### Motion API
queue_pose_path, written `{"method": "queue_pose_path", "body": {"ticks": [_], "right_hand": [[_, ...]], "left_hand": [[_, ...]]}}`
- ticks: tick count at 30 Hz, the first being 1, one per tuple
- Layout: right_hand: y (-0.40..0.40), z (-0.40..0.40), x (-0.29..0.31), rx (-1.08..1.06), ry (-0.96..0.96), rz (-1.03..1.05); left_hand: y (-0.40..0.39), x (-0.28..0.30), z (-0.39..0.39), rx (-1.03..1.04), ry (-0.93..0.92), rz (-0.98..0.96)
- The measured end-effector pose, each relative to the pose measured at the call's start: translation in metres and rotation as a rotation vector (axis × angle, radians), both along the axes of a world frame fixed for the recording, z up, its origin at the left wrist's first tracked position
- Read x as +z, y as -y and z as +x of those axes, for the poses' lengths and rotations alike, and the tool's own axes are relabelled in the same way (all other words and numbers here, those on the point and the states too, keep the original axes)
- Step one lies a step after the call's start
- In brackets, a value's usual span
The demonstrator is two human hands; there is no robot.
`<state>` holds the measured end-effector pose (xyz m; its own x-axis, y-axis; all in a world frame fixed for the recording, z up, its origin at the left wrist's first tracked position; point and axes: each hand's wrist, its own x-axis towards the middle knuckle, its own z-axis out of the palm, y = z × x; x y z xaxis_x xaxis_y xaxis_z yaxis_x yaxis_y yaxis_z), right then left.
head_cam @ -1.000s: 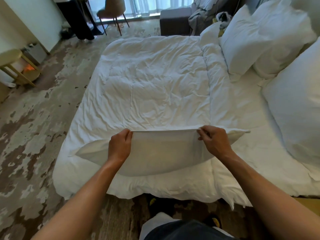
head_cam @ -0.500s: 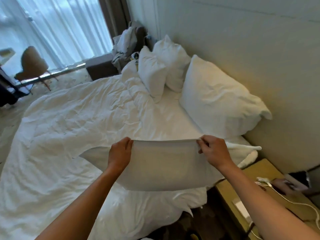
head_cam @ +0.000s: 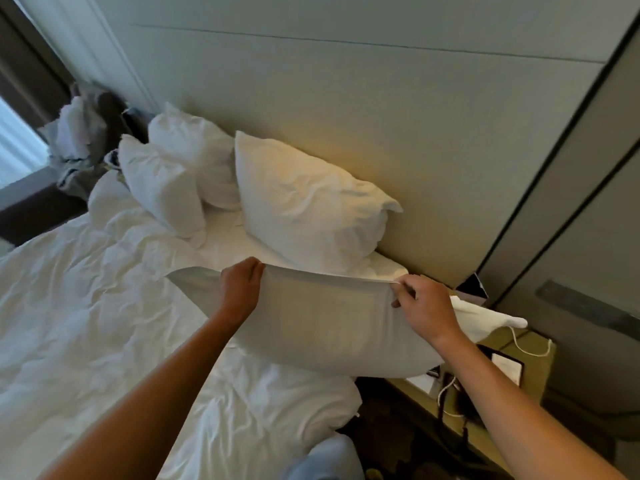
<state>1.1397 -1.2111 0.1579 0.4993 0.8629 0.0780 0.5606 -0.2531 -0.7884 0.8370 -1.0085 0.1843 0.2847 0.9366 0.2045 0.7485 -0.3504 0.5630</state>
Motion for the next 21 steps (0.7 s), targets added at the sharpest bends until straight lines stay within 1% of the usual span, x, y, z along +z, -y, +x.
{"method": "queue_pose_path", "body": {"ticks": [5, 7, 12, 17, 21], "right_hand": [[-0.022, 0.007, -0.002, -0.11, -0.006, -0.019], [-0.023, 0.007, 0.001, -0.118, 0.002, -0.028], [-0.066, -0.006, -0.002, -0.168, -0.008, -0.084], [-0.111, -0.032, -0.03, -0.197, -0.077, -0.241], [-0.143, -0.054, -0.052, -0.194, -0.09, -0.336]], "left_hand": [[-0.068, -0.012, 0.035, -0.139, -0.033, -0.01], [-0.077, -0.013, 0.04, -0.158, -0.033, -0.014], [-0.135, -0.026, 0.049, -0.191, -0.084, -0.083], [-0.183, -0.057, 0.036, -0.224, -0.162, -0.183], [-0.216, -0.084, 0.023, -0.209, -0.205, -0.251]]}}
